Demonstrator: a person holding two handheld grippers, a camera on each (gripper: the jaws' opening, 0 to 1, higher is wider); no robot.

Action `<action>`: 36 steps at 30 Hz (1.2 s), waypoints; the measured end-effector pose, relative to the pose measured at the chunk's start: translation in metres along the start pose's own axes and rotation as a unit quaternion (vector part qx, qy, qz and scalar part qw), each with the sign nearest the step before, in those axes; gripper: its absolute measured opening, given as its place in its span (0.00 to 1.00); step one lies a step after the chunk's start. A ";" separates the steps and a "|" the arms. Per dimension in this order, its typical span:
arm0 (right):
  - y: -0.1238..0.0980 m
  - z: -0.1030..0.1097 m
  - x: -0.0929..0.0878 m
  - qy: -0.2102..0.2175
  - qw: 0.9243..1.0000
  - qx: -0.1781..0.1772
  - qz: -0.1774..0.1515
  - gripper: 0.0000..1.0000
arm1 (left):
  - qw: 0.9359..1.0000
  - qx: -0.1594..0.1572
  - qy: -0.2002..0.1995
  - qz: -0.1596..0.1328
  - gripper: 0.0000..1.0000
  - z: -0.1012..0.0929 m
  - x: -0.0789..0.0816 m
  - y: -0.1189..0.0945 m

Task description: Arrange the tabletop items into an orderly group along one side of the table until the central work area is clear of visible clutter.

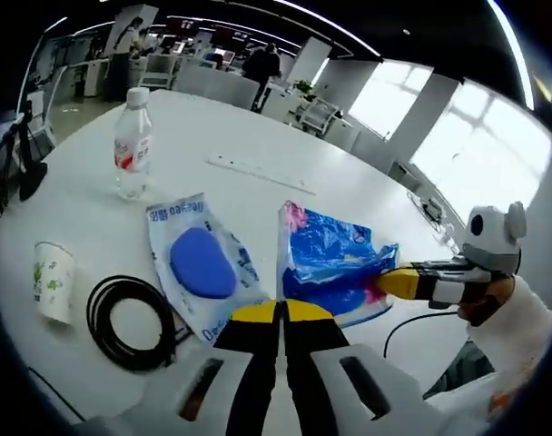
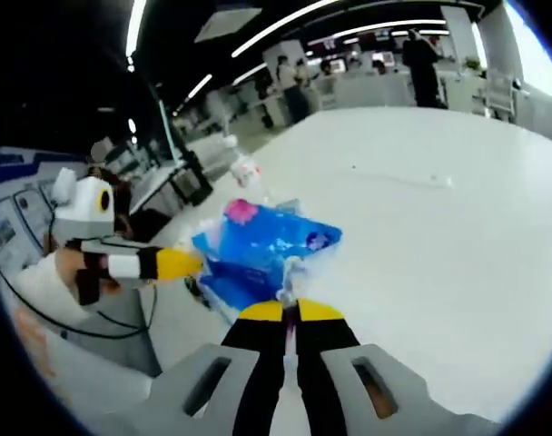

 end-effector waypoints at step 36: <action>-0.057 -0.102 0.011 0.082 0.992 -0.084 -0.051 0.01 | 0.975 -0.104 0.187 0.055 0.00 -0.092 0.057 0.081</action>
Point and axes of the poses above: the point that each gripper's makers call its tool centre point, and the gripper's own axes: y roughly forward along the fingers, z roughly to its left, x roughly out of its top, the point moved 7 cm from there along -y, roughly backward along the fingers, and after that the axes turned 5 degrees about y, right-handed, at the moved point
